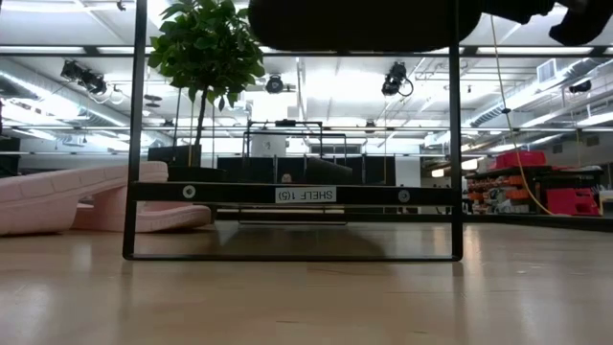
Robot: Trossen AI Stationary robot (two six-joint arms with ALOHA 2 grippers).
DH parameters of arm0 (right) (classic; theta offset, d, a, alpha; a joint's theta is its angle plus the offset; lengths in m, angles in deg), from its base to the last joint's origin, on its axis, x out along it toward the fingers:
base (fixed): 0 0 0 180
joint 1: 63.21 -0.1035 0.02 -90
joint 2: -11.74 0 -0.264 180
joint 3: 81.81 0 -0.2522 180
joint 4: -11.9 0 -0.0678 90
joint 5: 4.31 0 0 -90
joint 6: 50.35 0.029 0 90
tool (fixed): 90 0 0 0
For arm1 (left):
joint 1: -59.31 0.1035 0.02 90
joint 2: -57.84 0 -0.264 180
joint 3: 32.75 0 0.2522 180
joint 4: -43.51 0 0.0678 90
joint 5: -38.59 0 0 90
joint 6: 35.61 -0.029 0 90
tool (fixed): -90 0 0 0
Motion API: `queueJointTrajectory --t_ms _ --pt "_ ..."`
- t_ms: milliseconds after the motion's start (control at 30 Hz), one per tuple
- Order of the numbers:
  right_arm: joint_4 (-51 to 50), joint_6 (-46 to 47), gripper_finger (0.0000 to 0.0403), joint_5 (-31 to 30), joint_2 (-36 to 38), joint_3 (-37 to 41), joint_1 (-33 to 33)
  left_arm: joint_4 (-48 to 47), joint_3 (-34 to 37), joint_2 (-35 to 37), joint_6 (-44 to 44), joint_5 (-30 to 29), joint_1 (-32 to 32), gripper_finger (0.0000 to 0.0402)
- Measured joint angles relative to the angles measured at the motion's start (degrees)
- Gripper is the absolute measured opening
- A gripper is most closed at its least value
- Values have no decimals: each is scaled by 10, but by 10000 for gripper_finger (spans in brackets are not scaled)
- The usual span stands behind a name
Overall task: Pick and place slides into the shelf
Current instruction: Put the black slipper on the shelf
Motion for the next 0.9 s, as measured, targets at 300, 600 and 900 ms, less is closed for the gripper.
queueJointTrajectory --t_ms 300,600,900 --pt "12 -1 44 130 -27 0 99 -64 0 6 83 7 -35 91" --pt "19 -21 44 195 -105 -1 167 -146 0 4 190 7 -65 75" --pt "86 -33 44 245 -171 -1 219 -187 1 4 272 7 -104 62"
